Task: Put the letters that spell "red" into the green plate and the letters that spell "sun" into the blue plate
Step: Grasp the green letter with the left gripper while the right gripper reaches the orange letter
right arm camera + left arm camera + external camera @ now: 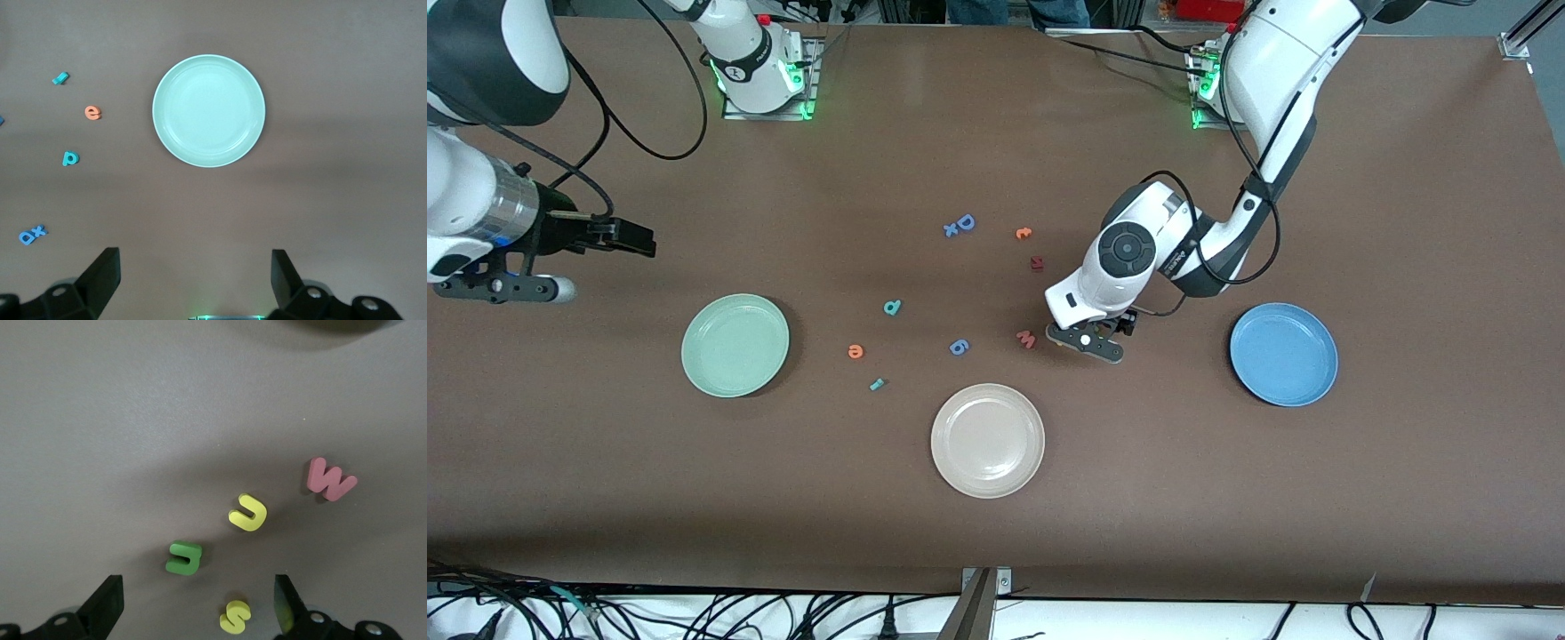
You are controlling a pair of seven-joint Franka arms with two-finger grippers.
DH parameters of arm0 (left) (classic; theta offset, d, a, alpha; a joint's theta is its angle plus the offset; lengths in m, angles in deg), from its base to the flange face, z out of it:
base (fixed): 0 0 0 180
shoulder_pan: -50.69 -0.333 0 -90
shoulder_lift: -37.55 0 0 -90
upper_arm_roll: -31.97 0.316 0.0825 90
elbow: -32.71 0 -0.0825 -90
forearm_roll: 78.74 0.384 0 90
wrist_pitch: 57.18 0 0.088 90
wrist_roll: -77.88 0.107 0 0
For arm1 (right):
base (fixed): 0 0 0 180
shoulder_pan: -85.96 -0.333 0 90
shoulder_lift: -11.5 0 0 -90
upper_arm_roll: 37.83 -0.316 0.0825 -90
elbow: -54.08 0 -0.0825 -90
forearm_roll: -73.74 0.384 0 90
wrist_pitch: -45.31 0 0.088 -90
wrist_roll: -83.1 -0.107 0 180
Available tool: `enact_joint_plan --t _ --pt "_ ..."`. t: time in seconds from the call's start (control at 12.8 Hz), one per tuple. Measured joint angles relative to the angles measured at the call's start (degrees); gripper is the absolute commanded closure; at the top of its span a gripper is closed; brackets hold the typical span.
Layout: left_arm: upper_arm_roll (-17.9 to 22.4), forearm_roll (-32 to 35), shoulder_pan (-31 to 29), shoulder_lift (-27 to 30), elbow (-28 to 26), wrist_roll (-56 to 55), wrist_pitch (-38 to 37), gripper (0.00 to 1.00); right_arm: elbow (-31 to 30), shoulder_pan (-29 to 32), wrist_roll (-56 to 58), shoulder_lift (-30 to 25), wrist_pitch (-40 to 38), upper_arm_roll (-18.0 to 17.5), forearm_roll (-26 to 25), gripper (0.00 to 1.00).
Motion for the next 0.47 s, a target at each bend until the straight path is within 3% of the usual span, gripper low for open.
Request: enact_joint_plan --t 0.31,0.47 --pt "0.37 0.01 -0.04 -1.09 -0.02 -0.13 0.55 0.08 0.01 -1.13 -1.17 0.83 1.00 -0.11 0.00 0.00" --pt "0.57 0.01 -0.16 -2.13 -0.07 -0.16 1.98 0.23 0.00 -1.85 -2.91 1.48 2.80 -0.14 0.02 0.00"
